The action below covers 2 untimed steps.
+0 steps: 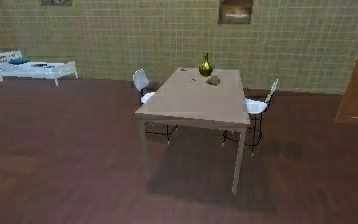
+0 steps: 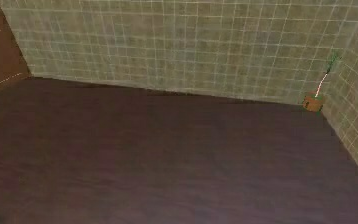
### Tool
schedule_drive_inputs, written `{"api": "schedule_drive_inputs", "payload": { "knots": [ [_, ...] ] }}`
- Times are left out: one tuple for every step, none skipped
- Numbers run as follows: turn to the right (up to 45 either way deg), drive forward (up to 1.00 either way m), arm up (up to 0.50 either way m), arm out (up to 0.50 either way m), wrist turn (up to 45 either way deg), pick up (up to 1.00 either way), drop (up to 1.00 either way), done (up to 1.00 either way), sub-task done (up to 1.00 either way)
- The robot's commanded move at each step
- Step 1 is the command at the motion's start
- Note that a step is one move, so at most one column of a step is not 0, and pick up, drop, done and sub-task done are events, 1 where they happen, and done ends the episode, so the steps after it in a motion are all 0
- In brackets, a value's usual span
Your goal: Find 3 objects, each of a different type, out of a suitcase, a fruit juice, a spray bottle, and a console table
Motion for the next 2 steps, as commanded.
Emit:
{"api": "schedule_drive_inputs", "payload": {
  "knots": [
    [42.0, 0.0, 0.0, 0.0, 0.0, 0.0, 0.0, 0.0, 0.0],
    [0.0, 1.0, 0.0, 0.0, 0.0, 0.0, 0.0, 0.0, 0.0]
  ]
}}
